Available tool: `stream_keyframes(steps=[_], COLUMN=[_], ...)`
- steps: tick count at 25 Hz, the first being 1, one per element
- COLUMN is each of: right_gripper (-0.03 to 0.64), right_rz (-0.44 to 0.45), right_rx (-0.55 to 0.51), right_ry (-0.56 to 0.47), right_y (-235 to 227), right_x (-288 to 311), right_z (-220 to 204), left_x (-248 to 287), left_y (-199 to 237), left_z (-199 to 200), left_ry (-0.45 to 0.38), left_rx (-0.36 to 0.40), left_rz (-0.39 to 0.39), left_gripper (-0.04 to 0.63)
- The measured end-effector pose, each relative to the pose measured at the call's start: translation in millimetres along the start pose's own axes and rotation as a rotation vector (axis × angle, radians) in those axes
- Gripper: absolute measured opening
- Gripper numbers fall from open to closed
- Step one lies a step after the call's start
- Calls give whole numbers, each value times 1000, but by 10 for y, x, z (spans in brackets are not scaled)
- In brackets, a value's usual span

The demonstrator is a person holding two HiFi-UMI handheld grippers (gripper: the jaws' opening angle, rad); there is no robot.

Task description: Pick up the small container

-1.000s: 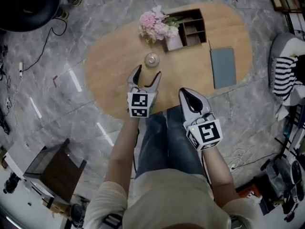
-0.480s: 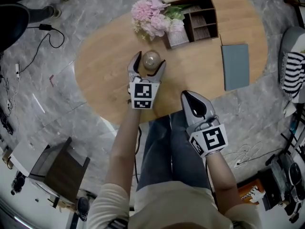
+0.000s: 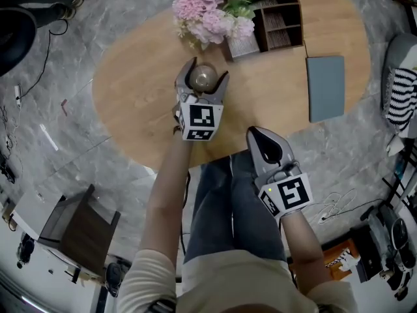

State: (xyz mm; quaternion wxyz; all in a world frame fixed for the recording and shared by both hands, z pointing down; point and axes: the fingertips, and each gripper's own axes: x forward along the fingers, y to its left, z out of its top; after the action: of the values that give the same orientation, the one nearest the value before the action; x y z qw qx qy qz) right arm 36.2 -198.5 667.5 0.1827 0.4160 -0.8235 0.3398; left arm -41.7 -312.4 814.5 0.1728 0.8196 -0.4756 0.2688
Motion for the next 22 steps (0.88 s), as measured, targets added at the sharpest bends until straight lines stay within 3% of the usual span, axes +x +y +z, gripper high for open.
stream_keyframes(steps=[11, 22], right_gripper=[-2, -2], right_rz=[-7, -20], right_rx=[3, -26], right_ry=[-19, -76], right_y=[131, 446], right_x=[-95, -446], right_z=[11, 98], left_x=[-96, -661], left_y=[-53, -310], left_z=[-82, 5], left_ry=[36, 28], left_rx=[11, -5], left_rz=[-39, -69], left_gripper=[341, 342])
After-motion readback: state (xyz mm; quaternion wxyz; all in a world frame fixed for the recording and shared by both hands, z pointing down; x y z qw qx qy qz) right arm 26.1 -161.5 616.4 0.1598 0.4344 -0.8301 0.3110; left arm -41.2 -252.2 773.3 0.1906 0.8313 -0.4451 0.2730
